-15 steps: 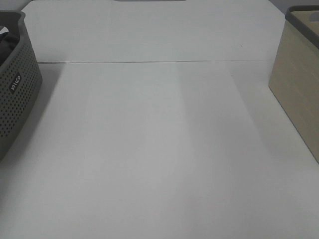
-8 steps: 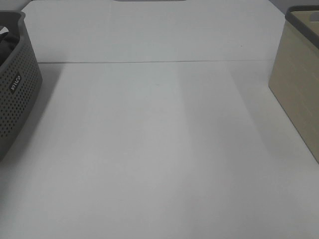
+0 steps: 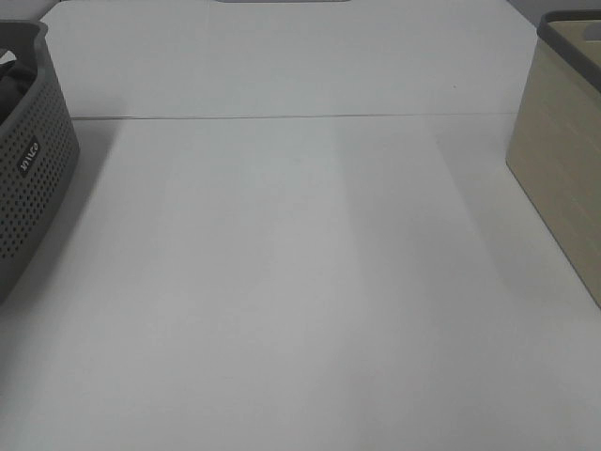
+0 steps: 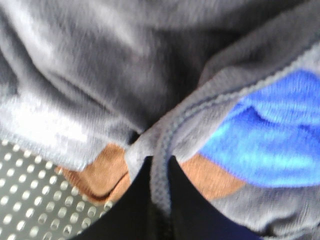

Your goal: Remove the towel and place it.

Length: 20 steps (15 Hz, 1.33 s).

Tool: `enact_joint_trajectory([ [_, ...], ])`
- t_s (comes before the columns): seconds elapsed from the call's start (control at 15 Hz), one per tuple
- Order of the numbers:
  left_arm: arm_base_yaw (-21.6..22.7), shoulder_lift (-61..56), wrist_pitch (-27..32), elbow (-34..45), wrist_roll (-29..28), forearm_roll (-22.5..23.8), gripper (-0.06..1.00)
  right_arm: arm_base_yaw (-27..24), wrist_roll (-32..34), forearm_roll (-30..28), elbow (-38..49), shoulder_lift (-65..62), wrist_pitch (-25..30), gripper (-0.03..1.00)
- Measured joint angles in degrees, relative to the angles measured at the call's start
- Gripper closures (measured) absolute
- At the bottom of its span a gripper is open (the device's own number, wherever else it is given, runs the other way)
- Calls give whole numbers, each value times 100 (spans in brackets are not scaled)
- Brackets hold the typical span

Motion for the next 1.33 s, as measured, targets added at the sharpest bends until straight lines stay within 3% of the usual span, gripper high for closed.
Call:
enact_joint_trajectory([
  [0.27, 0, -470, 126, -63, 0, -17, 94, 0, 0, 0, 0, 0, 0, 12],
  [0.8, -34, -2618, 298, -103, 0, -1243, 94, 0, 0, 0, 0, 0, 0, 12],
  [1.13, -699, -3718, 269, -126, -40, -1255, 94, 0, 0, 0, 0, 0, 0, 12],
  [1.33, -1346, -3885, 212, -470, -642, -911, 94, 0, -6, 74, 0, 6, -17, 12],
])
